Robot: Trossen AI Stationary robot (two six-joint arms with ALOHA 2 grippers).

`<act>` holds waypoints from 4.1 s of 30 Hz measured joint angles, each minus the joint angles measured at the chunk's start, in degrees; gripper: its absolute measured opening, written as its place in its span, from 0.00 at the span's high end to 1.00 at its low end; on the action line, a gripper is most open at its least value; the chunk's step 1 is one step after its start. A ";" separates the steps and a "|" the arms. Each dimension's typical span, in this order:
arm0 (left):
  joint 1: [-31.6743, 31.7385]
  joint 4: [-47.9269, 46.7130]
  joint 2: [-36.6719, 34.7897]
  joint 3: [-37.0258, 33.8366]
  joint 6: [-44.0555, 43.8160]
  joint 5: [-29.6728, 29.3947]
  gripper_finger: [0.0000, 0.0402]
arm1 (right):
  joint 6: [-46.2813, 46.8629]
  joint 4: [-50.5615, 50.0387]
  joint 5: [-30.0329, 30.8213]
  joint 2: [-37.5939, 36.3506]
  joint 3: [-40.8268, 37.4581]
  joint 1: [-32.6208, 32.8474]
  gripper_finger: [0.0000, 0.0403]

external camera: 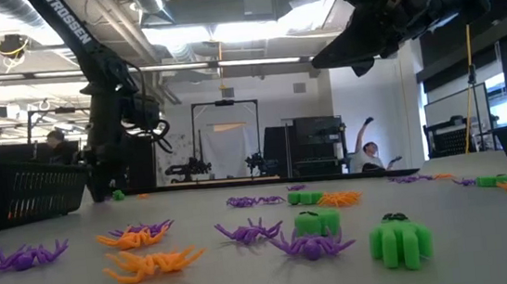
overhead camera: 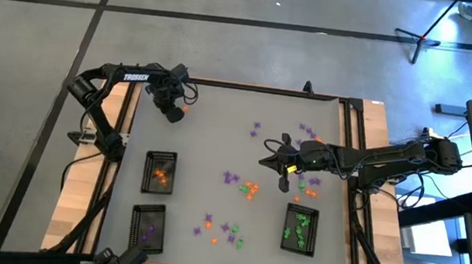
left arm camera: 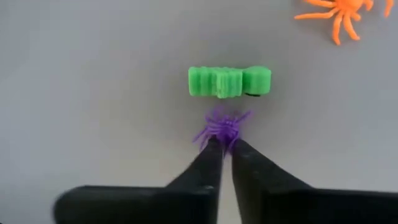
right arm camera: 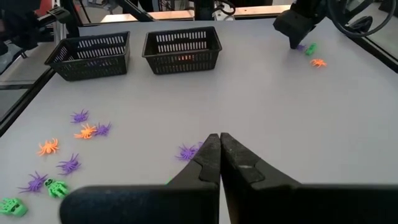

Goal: Sort Halloween decoration
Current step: Put the purple spider toy into the bottom left black basket

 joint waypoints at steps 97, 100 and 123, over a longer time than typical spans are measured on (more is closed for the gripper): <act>-84.57 15.00 9.83 16.21 -34.22 10.35 0.78 | -0.22 6.26 -0.26 -0.02 0.31 -0.01 0.99; -84.63 14.84 10.61 16.31 -34.26 10.16 0.78 | -0.22 6.26 -0.26 -0.02 0.31 0.00 0.99; -87.41 17.29 11.47 16.31 -35.56 7.31 0.78 | -0.24 6.26 -0.26 -0.02 0.31 0.00 0.99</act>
